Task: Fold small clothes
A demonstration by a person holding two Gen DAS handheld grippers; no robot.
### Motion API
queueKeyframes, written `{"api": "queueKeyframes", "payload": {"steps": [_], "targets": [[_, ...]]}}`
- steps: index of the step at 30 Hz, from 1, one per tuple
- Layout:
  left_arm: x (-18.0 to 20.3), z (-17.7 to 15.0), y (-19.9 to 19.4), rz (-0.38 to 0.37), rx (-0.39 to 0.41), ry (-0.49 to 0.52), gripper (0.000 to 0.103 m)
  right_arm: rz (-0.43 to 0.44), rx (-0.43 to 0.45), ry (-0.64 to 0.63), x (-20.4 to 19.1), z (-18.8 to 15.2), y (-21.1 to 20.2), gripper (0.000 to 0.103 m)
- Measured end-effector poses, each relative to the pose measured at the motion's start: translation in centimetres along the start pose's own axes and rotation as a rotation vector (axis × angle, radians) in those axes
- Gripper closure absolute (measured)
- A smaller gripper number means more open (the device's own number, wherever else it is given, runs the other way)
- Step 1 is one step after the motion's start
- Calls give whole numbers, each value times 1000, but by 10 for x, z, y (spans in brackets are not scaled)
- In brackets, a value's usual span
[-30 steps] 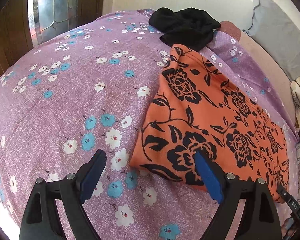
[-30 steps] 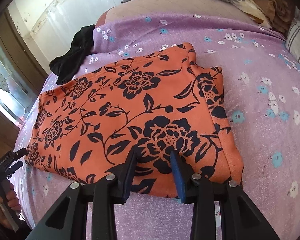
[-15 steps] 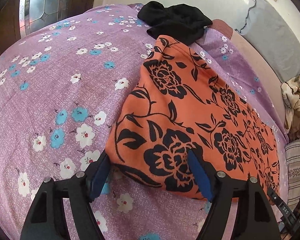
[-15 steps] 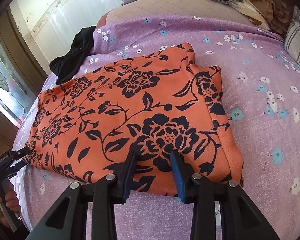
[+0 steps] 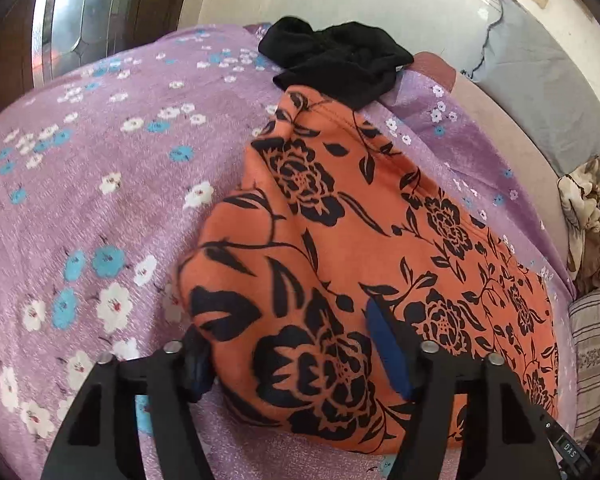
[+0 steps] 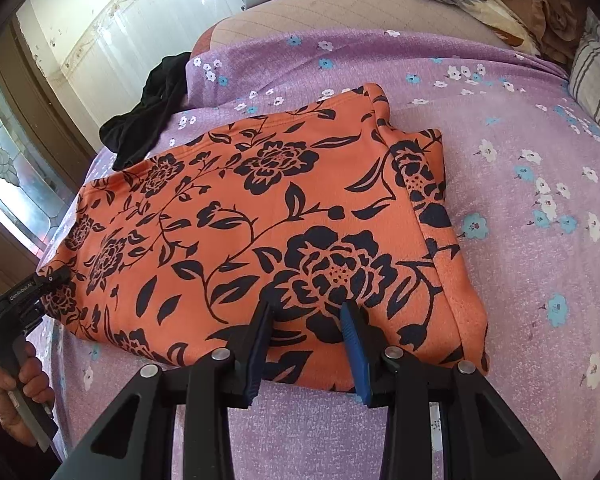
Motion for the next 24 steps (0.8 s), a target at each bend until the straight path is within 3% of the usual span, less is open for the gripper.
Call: {"api": "queueKeyframes", "payload": {"steps": [2,3,6,9,13,17,20,24], "targets": [[1,0,-2,26,30,16,41,5,-1,1,0,0,0,64],[3,0,-2,33,36,30,63,7,-2,2,1,1,0,64],[8,3,-9,-2,66,19,72,14,-2,9,2,0,0,64],[17,3,-14,15,97,80,73,15,1,12,1,0,0,64],[31,5,-27,-18,123,143,75,19,-4,23,2,0,-1,64],[59,3,-47,-28,143,261,76,87,-18,103,8,4,-4,64],[89,-3,-62,-42,158,350,77,180,-23,188,17,9,-7,64],[155,-12,-72,-50,156,508,77,236,16,272,31,18,-19,63]]}}
Point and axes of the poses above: each gripper's, at about its wrist camera, not at the fingertips, and y roughly the way its jaws point, x to its right, z to its top, the point moved 6 cm from there along y, roughly the way its jaws point, and after that the axes turned 3 degrees about -x, right-handed, at the moved point
